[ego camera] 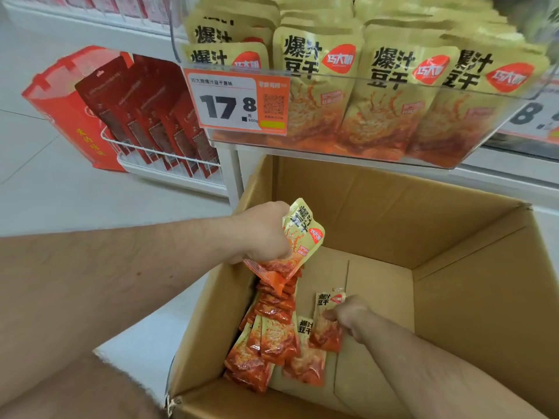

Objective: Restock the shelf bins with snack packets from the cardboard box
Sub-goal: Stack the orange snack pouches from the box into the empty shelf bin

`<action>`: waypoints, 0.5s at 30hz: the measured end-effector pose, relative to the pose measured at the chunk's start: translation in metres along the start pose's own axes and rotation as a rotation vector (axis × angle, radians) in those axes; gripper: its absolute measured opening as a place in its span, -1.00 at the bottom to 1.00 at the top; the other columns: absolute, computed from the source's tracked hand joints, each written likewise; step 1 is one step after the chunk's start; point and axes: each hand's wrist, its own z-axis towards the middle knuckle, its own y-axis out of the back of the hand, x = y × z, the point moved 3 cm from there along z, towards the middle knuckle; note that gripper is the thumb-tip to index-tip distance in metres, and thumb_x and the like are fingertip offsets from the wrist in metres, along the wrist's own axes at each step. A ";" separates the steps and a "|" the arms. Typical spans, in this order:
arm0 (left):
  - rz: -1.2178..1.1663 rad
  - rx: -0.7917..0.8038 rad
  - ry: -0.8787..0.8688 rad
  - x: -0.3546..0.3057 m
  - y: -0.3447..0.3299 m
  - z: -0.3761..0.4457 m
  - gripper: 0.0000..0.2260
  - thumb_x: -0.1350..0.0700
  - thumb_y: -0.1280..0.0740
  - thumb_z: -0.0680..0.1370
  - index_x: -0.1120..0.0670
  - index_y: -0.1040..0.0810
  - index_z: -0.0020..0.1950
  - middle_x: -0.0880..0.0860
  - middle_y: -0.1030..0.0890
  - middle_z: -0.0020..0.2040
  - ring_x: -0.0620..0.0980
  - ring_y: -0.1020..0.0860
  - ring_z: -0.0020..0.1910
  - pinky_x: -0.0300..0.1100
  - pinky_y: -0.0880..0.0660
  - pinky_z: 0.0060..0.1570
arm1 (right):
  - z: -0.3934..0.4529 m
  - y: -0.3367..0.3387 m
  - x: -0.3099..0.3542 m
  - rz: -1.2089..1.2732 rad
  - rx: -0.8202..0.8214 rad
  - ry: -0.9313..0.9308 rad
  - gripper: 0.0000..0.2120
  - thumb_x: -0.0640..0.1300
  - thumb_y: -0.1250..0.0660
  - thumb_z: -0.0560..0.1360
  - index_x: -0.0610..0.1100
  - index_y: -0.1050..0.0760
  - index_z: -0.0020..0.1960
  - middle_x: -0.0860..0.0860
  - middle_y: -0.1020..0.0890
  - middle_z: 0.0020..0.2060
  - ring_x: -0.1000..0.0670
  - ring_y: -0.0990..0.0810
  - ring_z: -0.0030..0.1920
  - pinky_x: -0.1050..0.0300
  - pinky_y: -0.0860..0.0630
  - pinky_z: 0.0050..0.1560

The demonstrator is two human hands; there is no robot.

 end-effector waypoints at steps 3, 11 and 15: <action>-0.118 0.001 -0.016 0.003 0.007 -0.004 -0.52 0.28 -0.40 0.53 0.06 -0.34 0.39 0.09 -0.57 0.09 0.03 -0.55 -0.04 -0.12 -0.52 -0.14 | -0.028 0.047 0.015 0.192 0.071 0.086 -0.78 -0.24 -0.55 0.37 -0.23 -0.54 -0.09 -0.10 -0.63 -0.30 0.00 -0.48 -0.45 0.26 -0.30 -0.48; -0.413 0.075 -0.065 -0.007 0.015 -0.029 -0.76 0.44 -0.20 0.53 0.12 -0.47 0.02 0.15 -0.57 -0.03 0.09 -0.50 -0.09 -0.07 -0.40 -0.12 | -0.165 0.098 0.082 0.625 0.506 0.533 -0.74 -0.13 -0.45 0.44 -0.20 -0.54 0.08 0.01 -0.51 -0.40 0.09 -0.36 -0.43 0.18 -0.27 -0.31; -0.503 0.180 -0.152 -0.018 0.015 -0.045 -0.62 0.51 -0.16 0.45 0.14 -0.51 0.12 0.21 -0.61 0.04 0.13 -0.50 -0.05 -0.07 -0.37 -0.14 | -0.211 0.094 0.105 0.530 0.303 0.629 -0.95 -0.22 -0.33 0.57 -0.20 -0.52 0.01 0.07 -0.56 -0.44 0.07 -0.30 -0.41 0.12 -0.28 -0.22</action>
